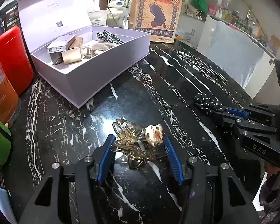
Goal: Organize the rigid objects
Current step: 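Carry the gold clip with the left tool while the right tool carries the scrunchie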
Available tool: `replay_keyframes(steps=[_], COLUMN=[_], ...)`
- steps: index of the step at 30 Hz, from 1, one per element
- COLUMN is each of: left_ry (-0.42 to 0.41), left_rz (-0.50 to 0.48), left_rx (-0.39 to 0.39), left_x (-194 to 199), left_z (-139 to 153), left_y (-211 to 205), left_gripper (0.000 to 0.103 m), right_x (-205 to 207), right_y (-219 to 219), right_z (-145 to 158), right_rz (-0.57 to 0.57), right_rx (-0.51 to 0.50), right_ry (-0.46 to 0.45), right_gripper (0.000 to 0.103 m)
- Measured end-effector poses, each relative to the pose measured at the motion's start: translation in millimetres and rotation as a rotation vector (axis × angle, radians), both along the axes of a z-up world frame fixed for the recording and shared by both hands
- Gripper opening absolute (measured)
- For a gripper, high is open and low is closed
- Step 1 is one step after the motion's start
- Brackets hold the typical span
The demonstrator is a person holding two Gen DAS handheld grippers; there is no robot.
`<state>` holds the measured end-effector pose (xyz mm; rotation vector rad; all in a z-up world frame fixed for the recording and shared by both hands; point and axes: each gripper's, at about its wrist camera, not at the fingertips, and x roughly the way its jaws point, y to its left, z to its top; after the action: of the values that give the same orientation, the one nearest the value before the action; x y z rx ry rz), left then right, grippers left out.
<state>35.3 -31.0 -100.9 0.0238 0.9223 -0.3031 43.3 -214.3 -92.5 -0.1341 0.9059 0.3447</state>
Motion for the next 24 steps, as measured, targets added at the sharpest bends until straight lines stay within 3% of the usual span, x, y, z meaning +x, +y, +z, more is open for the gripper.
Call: replay_keyframes(steps=[10,24], left_ry=[0.060,0.003], left_rz=[0.034,0.064], left_rx=[-0.121,-0.119], left_x=[-7.2,-37.5], left_z=[7.5,35.4], left_y=[20.9,46.2], left_gripper=[0.054,0.054], right_x=[-8.6,-40.9], right_y=[18.6,48.0], right_z=[4.6,33.2], right_rz=[0.051,0.090], right_rx=[0.062,0.085], right_ry=[0.045,0.002], right_gripper=[0.015,0.015])
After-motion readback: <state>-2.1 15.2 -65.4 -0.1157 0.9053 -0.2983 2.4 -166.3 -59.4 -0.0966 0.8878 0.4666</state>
